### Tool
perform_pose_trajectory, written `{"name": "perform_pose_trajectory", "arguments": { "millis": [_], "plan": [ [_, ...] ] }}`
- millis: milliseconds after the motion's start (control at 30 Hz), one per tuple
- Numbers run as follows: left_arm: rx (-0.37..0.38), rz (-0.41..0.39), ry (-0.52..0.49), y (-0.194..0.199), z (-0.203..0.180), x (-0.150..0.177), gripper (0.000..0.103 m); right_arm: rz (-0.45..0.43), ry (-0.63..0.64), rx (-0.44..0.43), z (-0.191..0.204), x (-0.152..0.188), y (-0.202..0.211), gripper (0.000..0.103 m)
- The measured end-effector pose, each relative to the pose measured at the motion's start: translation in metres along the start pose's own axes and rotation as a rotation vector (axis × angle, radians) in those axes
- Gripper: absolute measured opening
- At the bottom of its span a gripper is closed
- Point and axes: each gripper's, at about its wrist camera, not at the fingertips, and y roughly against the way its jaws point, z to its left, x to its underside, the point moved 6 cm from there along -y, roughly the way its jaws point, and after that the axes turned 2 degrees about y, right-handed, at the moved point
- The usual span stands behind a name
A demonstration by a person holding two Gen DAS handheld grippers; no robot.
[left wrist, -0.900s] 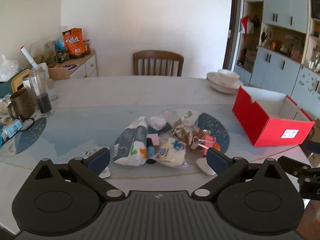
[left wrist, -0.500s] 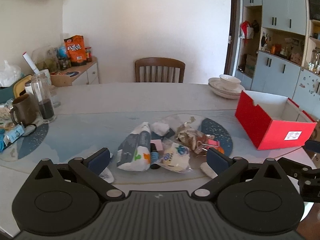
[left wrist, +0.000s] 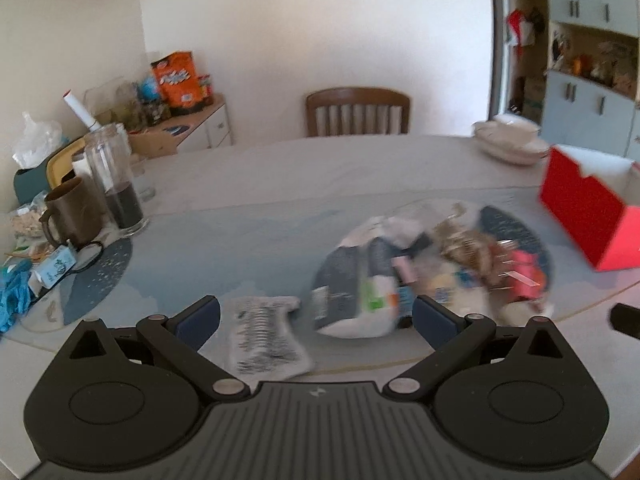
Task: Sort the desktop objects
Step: 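Reach the left gripper toward the white printed sachet while the right gripper approaches the white cloth pouch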
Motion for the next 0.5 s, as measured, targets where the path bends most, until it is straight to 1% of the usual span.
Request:
{"name": "perform_pose_trajectory", "arguments": {
  "millis": [100,233,400,467,500],
  "plan": [
    [-0.016,0.034,0.014,-0.021,0.018,0.000,0.102,0.019,-0.012,0.008,0.006,-0.001,-0.013,0.091],
    [-0.036,0.054,0.003,-0.044,0.035,0.000,0.102,0.052,-0.012,0.027,0.012,-0.001,-0.031,0.085],
    [-0.027,0.101,-0.017,-0.070,0.043,0.003,0.102,0.101,-0.050,0.053,0.016,0.002,-0.055,0.084],
    [-0.015,0.132,0.000,-0.080,0.050,0.005,0.100,0.119,-0.060,0.060,0.017,0.004,-0.064,0.082],
    [-0.011,0.152,0.010,-0.085,0.053,0.007,0.096,0.125,-0.063,0.061,0.018,0.004,-0.068,0.082]
  ]
}}
